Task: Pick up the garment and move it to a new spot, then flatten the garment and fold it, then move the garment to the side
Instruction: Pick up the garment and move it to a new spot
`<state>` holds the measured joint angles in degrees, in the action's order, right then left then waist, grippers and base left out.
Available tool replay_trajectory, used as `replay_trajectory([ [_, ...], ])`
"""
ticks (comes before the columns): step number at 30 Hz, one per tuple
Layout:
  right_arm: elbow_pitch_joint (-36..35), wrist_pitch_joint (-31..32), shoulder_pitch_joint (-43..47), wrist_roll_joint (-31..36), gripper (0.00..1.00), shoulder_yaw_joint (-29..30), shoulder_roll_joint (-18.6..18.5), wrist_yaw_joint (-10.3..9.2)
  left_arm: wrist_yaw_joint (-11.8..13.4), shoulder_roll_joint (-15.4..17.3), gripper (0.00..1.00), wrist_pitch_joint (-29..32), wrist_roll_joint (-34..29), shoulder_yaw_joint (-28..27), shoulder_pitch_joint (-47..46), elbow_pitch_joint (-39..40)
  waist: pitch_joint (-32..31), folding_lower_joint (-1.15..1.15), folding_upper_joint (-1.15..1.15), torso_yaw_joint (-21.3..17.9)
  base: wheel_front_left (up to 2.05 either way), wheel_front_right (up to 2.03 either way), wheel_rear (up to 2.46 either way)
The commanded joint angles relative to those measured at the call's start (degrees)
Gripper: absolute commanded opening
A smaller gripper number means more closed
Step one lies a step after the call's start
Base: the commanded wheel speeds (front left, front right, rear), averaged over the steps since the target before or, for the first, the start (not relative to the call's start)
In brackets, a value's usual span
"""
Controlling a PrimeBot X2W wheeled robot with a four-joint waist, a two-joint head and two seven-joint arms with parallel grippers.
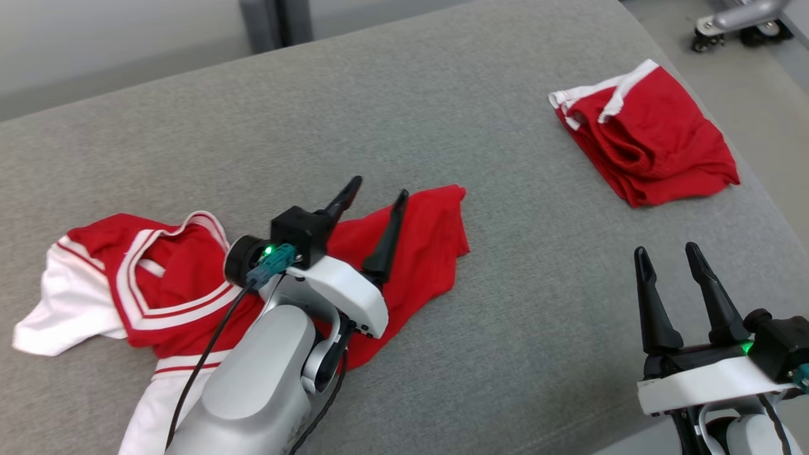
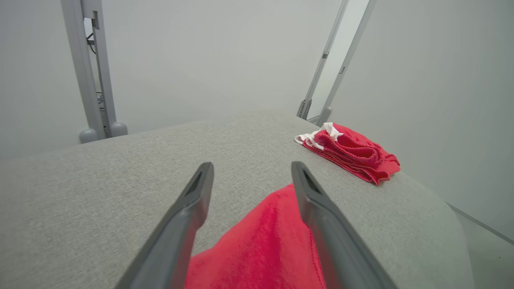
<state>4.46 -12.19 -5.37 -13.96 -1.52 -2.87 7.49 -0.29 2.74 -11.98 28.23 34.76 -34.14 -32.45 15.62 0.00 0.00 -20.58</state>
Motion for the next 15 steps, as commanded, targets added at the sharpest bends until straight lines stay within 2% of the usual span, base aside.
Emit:
replay_trajectory([
  [1,-0.1,0.0,-0.2,0.3,1.00,0.4,-0.2,0.02,0.9,0.3,1.00,-1.0,0.5,-1.0,0.9,0.6,-1.4,0.00,0.00,1.9,0.00,0.00,0.00],
  [9,-1.3,1.5,1.2,1.8,1.00,2.3,-0.5,0.02,6.0,3.7,1.00,-3.1,0.9,-8.2,6.2,7.0,-3.8,0.00,0.00,8.2,0.00,0.00,0.00],
  [12,-1.6,2.0,1.5,2.2,1.00,2.8,-0.6,0.02,8.5,5.8,1.00,-3.2,0.3,-13.4,10.3,12.4,-4.6,0.00,0.00,10.6,0.00,0.00,0.00],
  [15,-1.8,2.3,1.8,2.5,1.00,3.1,-0.5,0.02,9.7,7.4,1.00,-3.2,-0.2,-16.9,14.1,15.7,-5.2,0.00,0.00,11.9,0.00,0.00,0.00],
])
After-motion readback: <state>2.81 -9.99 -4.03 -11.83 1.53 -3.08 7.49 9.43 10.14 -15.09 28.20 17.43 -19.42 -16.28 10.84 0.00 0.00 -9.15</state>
